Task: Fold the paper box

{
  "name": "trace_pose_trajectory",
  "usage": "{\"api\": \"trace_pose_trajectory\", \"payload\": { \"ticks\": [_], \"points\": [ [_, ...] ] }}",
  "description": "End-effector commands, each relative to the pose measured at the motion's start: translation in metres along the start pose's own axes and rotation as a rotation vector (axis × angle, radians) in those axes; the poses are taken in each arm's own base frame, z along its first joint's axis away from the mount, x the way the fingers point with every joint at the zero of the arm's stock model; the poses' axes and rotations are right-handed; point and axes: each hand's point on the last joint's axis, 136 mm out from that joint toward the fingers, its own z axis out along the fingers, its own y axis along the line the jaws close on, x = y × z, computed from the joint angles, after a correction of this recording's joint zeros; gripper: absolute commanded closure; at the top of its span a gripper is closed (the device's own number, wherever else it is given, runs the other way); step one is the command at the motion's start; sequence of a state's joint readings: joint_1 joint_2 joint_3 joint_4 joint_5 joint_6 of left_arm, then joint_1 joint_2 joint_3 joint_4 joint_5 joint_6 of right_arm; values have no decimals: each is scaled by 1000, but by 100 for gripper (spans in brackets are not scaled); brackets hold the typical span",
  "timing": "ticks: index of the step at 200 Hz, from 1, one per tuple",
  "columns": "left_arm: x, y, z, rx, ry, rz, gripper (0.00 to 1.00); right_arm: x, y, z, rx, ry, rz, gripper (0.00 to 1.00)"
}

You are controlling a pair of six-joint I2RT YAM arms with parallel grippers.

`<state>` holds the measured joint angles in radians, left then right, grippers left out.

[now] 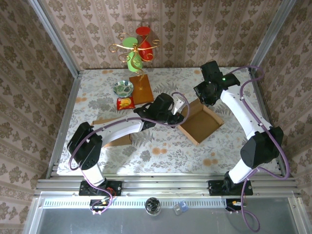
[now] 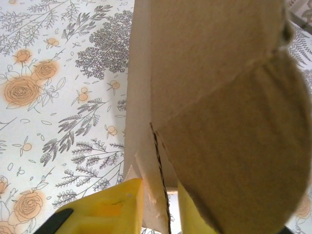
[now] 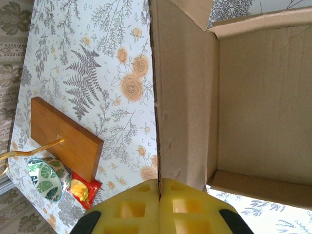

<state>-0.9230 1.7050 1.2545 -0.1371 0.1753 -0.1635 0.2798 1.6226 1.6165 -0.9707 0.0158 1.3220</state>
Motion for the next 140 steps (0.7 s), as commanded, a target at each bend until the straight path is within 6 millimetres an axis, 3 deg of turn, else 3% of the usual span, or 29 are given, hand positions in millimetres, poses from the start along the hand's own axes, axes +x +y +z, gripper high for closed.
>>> {"api": "trace_pose_trajectory", "payload": {
  "ticks": [1,35,59,102,122,140],
  "points": [
    [-3,0,-1,-3,0,0,81,2,-8,2,28,-7,23,100],
    [-2,-2,-2,3,5,5,99,3,-5,2,3,0,13,100],
    [-4,-2,-7,8,3,28,100,3,5,-1,-46,2,-39,100],
    [-6,1,-20,47,7,65,100,-1,45,-31,-252,-25,-283,61],
    [-6,5,-27,103,12,66,100,2,59,-51,-351,-9,-446,53],
    [-4,11,-33,148,22,72,100,-1,59,-69,-395,-22,-559,50]
  ]
}}
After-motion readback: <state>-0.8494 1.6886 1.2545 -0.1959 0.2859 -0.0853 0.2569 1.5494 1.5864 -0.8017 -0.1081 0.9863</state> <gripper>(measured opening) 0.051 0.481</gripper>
